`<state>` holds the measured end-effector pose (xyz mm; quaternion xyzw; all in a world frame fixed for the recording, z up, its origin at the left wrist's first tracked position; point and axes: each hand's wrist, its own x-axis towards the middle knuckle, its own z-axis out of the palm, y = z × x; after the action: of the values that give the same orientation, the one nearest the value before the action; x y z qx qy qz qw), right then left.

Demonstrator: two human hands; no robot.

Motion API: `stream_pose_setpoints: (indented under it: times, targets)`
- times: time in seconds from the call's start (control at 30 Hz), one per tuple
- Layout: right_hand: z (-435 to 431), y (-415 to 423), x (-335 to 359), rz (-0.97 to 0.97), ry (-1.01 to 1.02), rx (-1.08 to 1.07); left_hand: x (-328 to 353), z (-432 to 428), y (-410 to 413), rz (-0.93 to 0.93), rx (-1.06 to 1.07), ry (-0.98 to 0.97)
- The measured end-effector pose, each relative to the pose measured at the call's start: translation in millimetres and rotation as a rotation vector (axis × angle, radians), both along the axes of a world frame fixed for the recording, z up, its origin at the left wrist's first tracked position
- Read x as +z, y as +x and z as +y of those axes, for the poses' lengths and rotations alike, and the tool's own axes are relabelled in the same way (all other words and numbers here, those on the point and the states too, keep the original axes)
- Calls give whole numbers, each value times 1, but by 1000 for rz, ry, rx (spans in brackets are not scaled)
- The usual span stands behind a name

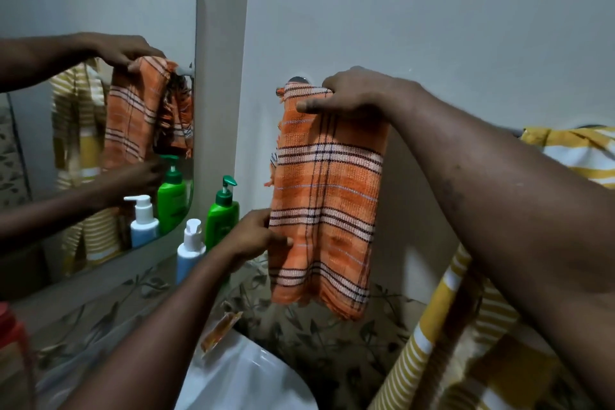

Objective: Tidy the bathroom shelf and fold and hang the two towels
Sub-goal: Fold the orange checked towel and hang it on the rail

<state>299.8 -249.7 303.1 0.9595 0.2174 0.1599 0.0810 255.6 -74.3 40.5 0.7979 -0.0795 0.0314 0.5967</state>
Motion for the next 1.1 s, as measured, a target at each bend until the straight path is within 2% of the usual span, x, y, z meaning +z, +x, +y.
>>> stream_pose_setpoints:
  times: [0.17,0.3,0.43,0.53,0.6,0.7,0.77,0.83,0.87,0.97,1.03,1.1]
  targets:
    - [-7,-4,1,-22,-47,55,-25,-1,-8,29,81,-134]
    - [-6,-4,-4,-40,-56,78,-32,-1,-12,32,-65,-254]
    - [-6,0,-6,-39,-39,71,-46,-20,-12,-39,-119,-139]
    - [-6,2,-7,-37,-38,72,-66,-36,-12,-24,5,-47]
    - [-6,2,-6,-34,-32,77,-78,-34,-6,28,65,-85]
    - [-7,4,-5,-38,-36,68,-86,-28,-4,90,-19,-102]
    - [-7,5,-5,-20,-32,62,-76,-20,-12,89,-151,12]
    - [-7,6,-3,4,-18,63,-53,-12,-20,97,-268,-70]
    - [-8,7,-2,14,-7,61,-37,-9,-22,72,-240,-168]
    - [-7,4,0,12,52,35,14,-7,-15,-77,19,-412]
    - [-6,1,-4,-72,112,48,45,-8,-6,-169,109,-436]
    - [-6,-6,-11,-234,194,97,73,-9,-1,-249,129,-383]
